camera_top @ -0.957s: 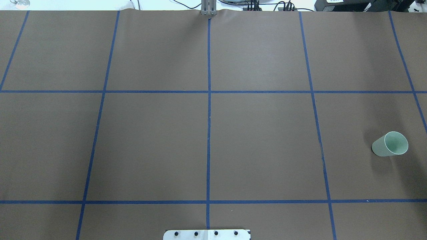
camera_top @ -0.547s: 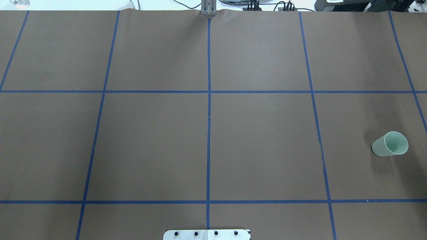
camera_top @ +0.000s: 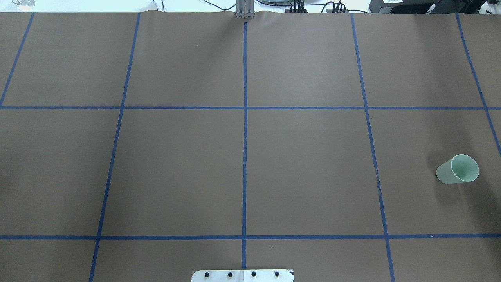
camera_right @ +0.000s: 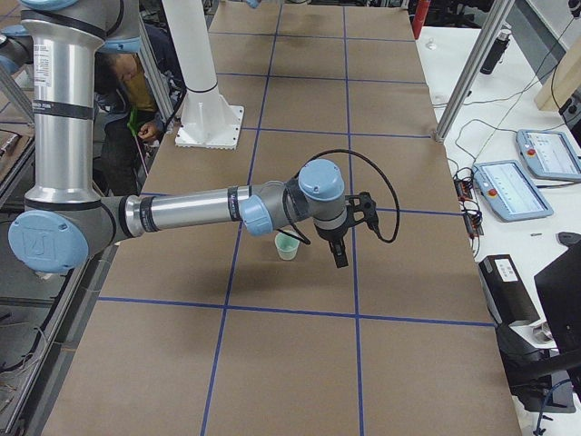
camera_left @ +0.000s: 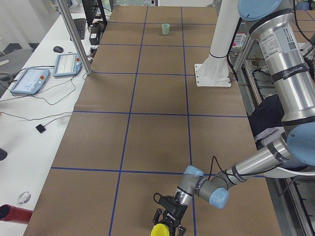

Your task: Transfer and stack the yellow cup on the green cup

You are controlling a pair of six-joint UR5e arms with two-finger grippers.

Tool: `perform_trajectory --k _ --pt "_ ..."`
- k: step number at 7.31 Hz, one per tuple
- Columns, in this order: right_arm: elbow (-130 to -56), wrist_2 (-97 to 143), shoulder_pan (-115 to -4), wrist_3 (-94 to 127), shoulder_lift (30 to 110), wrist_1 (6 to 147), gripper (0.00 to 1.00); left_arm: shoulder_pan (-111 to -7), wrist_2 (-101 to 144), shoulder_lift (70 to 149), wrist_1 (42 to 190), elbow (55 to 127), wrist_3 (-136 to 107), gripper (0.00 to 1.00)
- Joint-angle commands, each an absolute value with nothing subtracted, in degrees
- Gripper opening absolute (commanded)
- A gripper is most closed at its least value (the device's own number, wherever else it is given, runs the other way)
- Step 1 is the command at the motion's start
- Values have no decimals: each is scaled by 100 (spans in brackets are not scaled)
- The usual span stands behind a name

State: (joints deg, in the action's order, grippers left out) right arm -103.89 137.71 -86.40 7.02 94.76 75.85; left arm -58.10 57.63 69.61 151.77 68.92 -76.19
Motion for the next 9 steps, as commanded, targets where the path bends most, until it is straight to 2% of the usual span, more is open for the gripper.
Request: perform_trajectory --k 1,4,6,7,9 --pt "-10389 13790 -8640 904 9475 7585 100 -6987 5818 7908 16896 6891 -4596 6" --pt "-10397 13790 -8640 914 9475 7585 100 -7005 6403 8839 17059 6970 -4535 6" --pt "-10406 13790 -8640 1010 9466 7585 100 -7853 9170 9278 17892 6961 -4535 6" --pt "-10424 13799 -8640 1019 9457 7585 100 -7944 9898 9299 18451 7004 -4535 0" --pt "-10468 13799 -8640 1063 9457 7585 100 -7945 10763 9464 19279 7101 -4518 0"
